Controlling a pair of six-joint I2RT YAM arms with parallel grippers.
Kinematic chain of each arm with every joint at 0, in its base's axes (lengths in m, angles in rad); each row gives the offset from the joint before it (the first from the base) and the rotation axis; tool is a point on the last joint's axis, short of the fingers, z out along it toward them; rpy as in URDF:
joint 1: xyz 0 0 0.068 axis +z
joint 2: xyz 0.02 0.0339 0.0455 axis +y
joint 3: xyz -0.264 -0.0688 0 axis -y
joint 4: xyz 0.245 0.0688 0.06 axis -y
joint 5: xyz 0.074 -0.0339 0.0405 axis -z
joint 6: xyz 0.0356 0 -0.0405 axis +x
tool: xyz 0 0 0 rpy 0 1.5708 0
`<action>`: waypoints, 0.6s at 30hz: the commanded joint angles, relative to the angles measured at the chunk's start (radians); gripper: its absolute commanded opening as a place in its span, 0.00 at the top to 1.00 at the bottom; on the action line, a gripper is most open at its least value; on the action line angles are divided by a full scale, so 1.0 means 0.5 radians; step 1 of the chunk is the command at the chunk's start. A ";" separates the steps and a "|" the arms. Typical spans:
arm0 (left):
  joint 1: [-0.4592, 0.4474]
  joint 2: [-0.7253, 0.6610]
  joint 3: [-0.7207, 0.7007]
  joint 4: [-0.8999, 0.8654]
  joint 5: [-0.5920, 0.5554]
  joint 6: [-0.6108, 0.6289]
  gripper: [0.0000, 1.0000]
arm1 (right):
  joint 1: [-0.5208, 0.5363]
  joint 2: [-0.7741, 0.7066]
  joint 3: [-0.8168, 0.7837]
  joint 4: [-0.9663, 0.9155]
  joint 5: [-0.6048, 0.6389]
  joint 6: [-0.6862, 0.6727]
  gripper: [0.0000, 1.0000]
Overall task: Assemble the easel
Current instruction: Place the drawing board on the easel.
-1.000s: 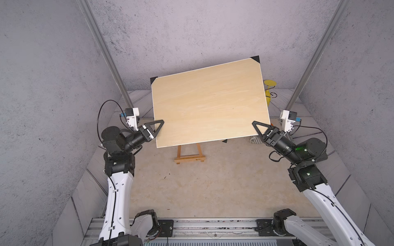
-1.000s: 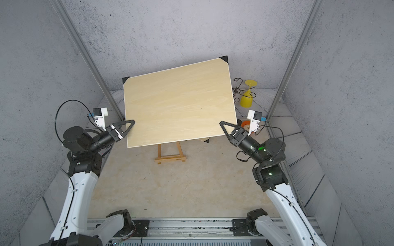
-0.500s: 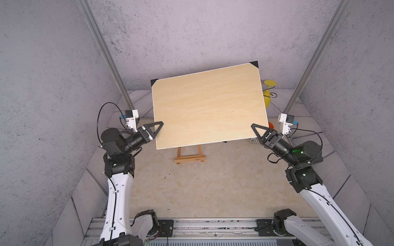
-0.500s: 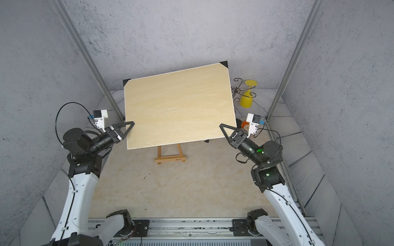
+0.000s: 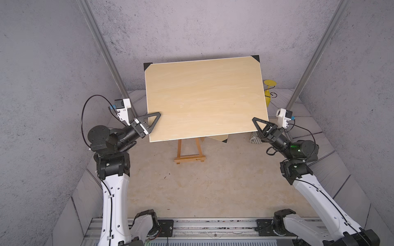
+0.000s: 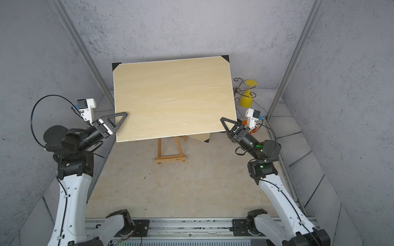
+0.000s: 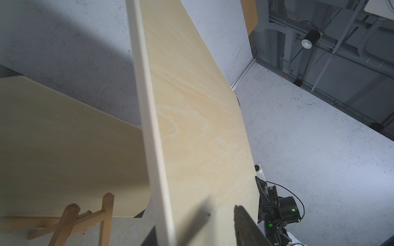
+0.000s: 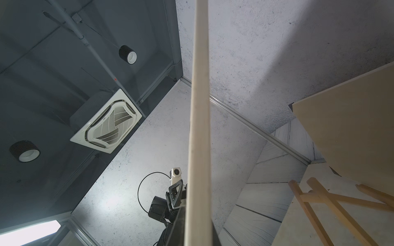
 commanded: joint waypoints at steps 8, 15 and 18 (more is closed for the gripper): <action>-0.070 -0.014 0.192 0.152 0.278 -0.028 0.53 | -0.129 0.080 -0.052 0.387 -0.236 -0.186 1.00; -0.070 0.025 0.159 0.213 0.276 -0.074 0.68 | -0.135 0.128 -0.078 0.060 -0.301 -0.658 1.00; -0.069 0.020 0.141 0.208 0.271 -0.062 0.77 | -0.139 0.179 -0.042 -0.100 -0.321 -0.872 1.00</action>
